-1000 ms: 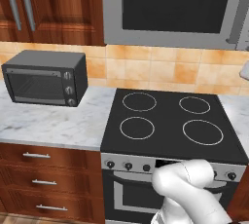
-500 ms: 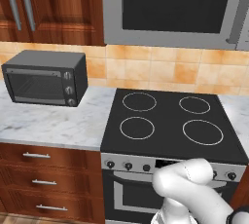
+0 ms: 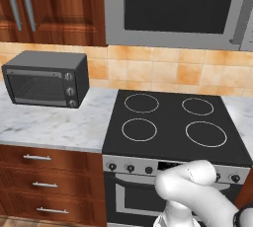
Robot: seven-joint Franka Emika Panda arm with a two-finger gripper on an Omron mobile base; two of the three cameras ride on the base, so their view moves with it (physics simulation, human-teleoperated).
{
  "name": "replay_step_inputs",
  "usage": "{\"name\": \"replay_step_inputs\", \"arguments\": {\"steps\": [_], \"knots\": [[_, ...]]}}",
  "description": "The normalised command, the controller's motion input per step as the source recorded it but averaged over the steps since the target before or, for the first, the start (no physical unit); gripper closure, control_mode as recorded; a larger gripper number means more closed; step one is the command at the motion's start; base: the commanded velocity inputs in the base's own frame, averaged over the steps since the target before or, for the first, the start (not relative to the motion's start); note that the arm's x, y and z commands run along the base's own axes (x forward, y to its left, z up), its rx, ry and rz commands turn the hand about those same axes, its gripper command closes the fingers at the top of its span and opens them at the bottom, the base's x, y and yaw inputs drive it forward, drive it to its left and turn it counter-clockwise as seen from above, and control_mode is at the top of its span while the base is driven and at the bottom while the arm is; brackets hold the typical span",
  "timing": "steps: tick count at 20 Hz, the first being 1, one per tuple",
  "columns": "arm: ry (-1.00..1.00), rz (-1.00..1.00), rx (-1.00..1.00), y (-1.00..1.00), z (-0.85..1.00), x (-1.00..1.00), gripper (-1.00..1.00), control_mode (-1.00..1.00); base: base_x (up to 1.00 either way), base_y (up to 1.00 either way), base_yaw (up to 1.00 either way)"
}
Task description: Place the bowl containing the carrot and kebab skewer in the microwave. Close the microwave door and press the start button to microwave the meal.
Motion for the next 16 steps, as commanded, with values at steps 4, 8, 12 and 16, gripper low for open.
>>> {"name": "replay_step_inputs", "arguments": {"steps": [4,8,12,16], "knots": [[0.00,0.00,0.00,0.00,-0.20,0.63,1.00,-1.00,0.00,0.00,0.00],[0.00,0.00,0.00,-0.04,-0.06,0.58,1.00,-1.00,0.00,0.00,0.00],[0.00,0.00,0.00,-0.17,0.00,0.53,1.00,-1.00,0.00,0.00,0.00],[0.00,0.00,0.00,-0.31,0.00,0.43,1.00,-1.00,0.00,0.00,0.00]]}}
